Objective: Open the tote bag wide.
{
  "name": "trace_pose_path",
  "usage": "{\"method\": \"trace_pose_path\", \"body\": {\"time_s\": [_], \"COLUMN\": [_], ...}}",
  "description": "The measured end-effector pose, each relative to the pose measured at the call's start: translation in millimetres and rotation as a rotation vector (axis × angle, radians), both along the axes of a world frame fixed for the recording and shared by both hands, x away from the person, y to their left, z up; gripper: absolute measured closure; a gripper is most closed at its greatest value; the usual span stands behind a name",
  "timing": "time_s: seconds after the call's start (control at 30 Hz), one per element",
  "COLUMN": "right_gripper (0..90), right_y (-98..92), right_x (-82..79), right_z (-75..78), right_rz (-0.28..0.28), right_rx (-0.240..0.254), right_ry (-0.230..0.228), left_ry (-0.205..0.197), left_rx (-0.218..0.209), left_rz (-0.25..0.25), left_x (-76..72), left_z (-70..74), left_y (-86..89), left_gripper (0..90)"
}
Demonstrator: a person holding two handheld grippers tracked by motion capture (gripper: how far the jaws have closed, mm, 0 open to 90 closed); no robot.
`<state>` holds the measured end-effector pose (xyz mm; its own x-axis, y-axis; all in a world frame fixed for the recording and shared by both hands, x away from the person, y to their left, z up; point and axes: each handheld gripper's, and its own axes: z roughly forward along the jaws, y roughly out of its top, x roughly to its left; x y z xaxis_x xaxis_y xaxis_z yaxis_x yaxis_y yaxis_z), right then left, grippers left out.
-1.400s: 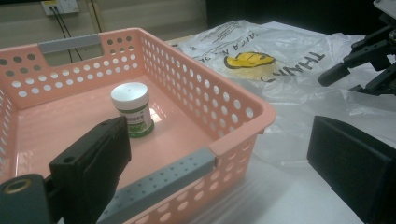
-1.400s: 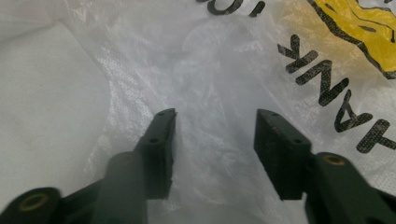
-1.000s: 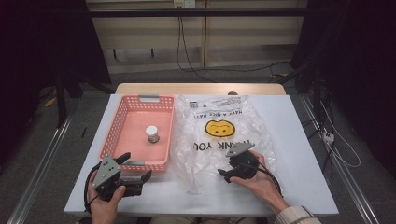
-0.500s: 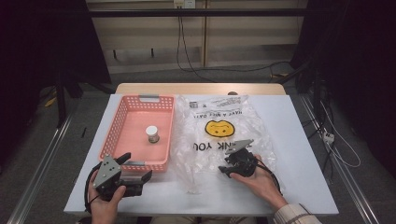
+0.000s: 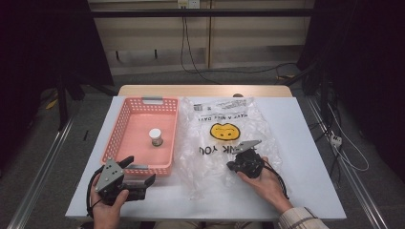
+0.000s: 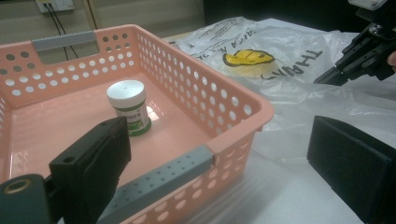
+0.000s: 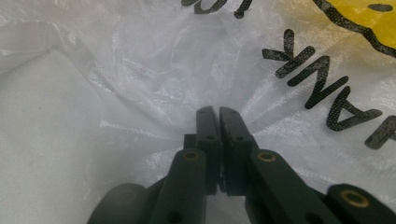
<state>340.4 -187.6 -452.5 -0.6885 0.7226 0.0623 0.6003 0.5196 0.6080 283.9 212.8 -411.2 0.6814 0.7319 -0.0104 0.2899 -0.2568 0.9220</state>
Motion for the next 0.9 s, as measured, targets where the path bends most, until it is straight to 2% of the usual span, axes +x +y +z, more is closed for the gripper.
{"method": "trace_pose_path", "body": {"time_s": [0.07, 0.3, 0.4, 0.53, 0.63, 0.67, 0.9], "right_gripper": [89.9, 90.0, 90.0, 90.0, 90.0, 90.0, 90.0], "right_y": [-1.5, -8.3, -10.7, -15.6, -19.4, -20.2, -25.4], "right_x": [0.4, -0.7, -0.7, 1.3, 2.9, 3.6, 7.4], "right_z": [0.6, 12.8, 18.3, 26.0, 33.4, 36.0, 55.7], "right_rz": [-0.016, -0.047, -0.052, -0.053, -0.063, -0.064, -0.058], "right_rx": [0.009, 0.072, 0.101, 0.159, 0.202, 0.216, 0.271], "right_ry": [0.009, -0.025, -0.024, -0.028, -0.057, -0.064, -0.106], "left_ry": [-0.001, -0.001, -0.001, -0.001, -0.001, -0.002, -0.002], "left_rx": [0.002, 0.002, 0.0, 0.0, -0.012, 0.001, 0.001], "left_rz": [0.001, 0.002, 0.002, 0.004, 0.008, 0.004, 0.003], "left_x": [0.0, -0.2, -0.1, 0.0, -0.2, -0.1, 0.0], "left_z": [0.1, 0.0, -0.1, 0.0, -0.2, 0.1, -0.1], "left_y": [0.6, 0.2, -0.1, 0.2, -0.4, 0.5, 0.4], "left_gripper": [6.0, 6.0, 6.0, 5.9, 6.0, 6.0, 6.0]}}
